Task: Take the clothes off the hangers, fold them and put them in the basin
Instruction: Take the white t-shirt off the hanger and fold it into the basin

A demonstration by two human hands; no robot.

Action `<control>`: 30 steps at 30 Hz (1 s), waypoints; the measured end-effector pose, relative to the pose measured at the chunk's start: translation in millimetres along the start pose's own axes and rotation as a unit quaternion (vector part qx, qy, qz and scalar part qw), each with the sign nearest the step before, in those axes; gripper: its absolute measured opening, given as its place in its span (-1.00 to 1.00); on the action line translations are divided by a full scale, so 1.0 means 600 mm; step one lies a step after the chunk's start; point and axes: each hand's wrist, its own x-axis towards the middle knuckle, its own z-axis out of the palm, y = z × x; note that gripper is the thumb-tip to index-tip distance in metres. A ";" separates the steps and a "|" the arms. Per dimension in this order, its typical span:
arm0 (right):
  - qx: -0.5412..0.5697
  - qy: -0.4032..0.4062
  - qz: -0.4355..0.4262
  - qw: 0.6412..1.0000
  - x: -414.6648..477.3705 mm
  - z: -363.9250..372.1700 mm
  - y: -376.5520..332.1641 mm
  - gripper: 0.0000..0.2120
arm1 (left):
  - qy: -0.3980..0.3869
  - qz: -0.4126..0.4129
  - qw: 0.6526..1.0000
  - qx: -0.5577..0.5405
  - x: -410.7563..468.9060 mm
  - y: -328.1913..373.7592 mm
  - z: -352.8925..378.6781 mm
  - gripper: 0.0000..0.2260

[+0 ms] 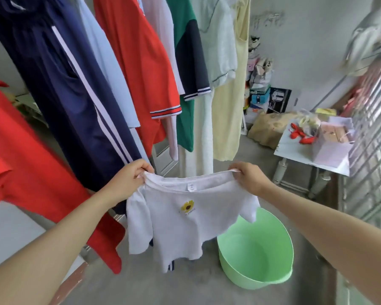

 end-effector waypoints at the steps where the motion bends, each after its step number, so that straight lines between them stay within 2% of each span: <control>1: 0.010 0.020 0.000 1.000 -0.001 -0.009 0.006 -0.74 | -0.003 -0.001 1.000 0.015 0.015 -0.008 0.003 -0.77; 4: 0.000 0.057 0.015 0.998 -0.008 -0.042 0.021 -0.78 | -0.062 -0.001 0.996 0.058 0.063 -0.026 0.013 -0.80; 7: -0.036 0.043 0.038 0.998 -0.023 -0.073 0.028 -0.67 | -0.116 0.020 0.982 0.147 0.096 -0.031 0.036 -0.90; 8: -0.050 0.036 0.054 0.997 -0.031 -0.081 0.030 -0.62 | -0.119 0.023 0.977 0.176 0.104 -0.029 0.047 -0.85; 10: -0.070 0.008 0.095 0.993 -0.052 -0.096 0.040 -0.55 | -0.114 0.028 0.971 0.209 0.124 -0.023 0.075 -0.80; 12: -0.090 -0.027 0.123 0.988 -0.073 -0.105 0.048 -0.50 | -0.098 0.033 0.969 0.226 0.145 -0.014 0.100 -0.84; 15: -0.110 -0.033 0.159 0.981 -0.095 -0.116 0.052 -0.36 | -0.036 0.041 0.980 0.193 0.174 0.004 0.129 -0.79; 16: -0.107 -0.020 0.172 0.979 -0.100 -0.121 0.053 -0.38 | -0.019 0.046 0.985 0.166 0.184 0.011 0.137 -0.80; 18: -0.089 0.016 0.189 0.978 -0.110 -0.133 0.057 -0.53 | -0.015 0.069 0.989 0.131 0.200 0.022 0.149 -0.81; 20: -0.050 0.056 0.214 0.974 -0.126 -0.144 0.067 -0.69 | -0.056 0.111 0.985 0.121 0.212 0.027 0.151 -0.72; 24: -0.023 0.089 0.242 0.966 -0.154 -0.153 0.094 -0.67 | -0.163 0.177 0.966 0.098 0.219 0.038 0.132 -0.66; 26: -0.043 0.076 0.248 0.965 -0.159 -0.151 0.099 -0.85 | -0.217 0.176 0.948 0.151 0.236 0.042 0.127 -0.66; 28: -0.072 0.058 0.253 0.963 -0.158 -0.147 0.110 -0.88 | -0.250 0.164 0.925 0.233 0.251 0.044 0.133 -0.70; 30: -0.095 0.054 0.247 0.963 -0.150 -0.146 0.121 -0.83 | -0.208 0.143 0.938 0.237 0.259 0.041 0.145 -0.73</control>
